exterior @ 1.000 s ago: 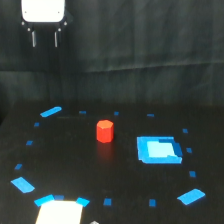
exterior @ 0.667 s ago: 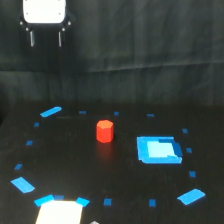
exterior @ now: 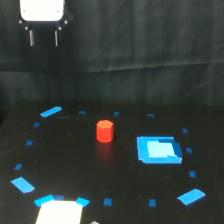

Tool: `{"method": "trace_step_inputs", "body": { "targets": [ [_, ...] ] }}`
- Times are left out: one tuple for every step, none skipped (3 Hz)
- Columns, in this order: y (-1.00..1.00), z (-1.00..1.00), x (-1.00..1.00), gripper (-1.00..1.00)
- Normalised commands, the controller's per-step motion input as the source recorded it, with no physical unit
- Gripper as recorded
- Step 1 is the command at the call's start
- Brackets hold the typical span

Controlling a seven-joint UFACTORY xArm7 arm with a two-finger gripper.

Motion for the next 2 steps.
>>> {"method": "trace_step_inputs", "body": {
  "targets": [
    [1.00, 1.00, -0.45, 0.21],
    [-1.00, 1.00, -0.60, -1.00]
  ]
}}
